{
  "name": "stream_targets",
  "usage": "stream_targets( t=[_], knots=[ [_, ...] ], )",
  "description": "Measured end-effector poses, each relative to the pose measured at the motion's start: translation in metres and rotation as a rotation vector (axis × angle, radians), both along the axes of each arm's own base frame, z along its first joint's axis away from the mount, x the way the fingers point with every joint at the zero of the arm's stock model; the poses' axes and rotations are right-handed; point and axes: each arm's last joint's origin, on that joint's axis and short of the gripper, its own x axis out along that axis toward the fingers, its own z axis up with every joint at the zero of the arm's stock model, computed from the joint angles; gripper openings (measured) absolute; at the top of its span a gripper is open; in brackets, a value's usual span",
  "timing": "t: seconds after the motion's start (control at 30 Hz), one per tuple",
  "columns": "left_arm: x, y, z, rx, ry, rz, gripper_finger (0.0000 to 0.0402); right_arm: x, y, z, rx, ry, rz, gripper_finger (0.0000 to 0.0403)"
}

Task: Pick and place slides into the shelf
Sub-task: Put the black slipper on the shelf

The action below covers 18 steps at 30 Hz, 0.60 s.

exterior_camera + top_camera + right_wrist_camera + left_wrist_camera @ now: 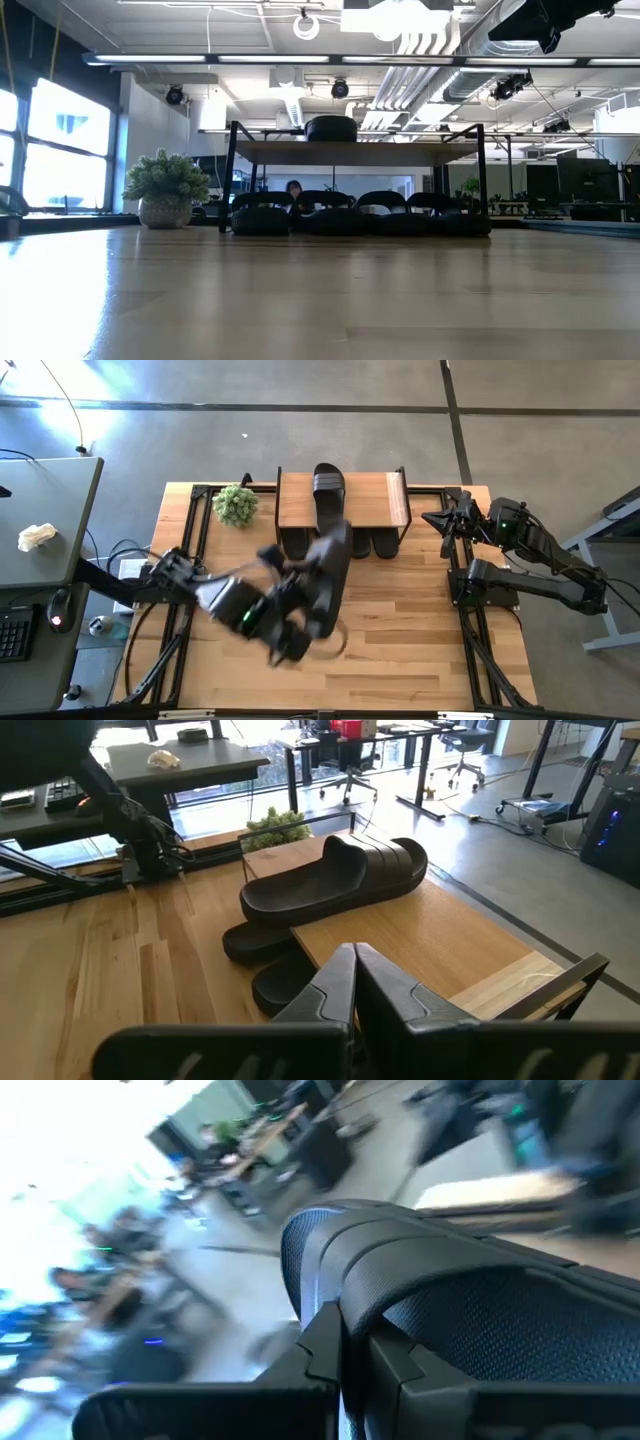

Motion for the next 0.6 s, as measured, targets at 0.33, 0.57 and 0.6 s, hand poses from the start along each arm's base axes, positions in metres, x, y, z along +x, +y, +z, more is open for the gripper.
stream_targets(
  t=[0.33,0.57,0.6],
  knots=[
    [0.014,0.137,0.000,0.052,0.385,0.229,0.0002,0.000,0.000,0.000,0.000,0.000,0.000,0.0000],
    [-0.016,0.223,0.003,-0.045,0.508,0.421,0.0002,0.000,0.000,0.000,0.000,0.000,0.000,0.0000],
    [-0.019,0.234,0.003,-0.066,0.536,0.425,0.0002,0.000,0.000,0.000,0.000,0.000,0.000,0.0000]
  ],
)
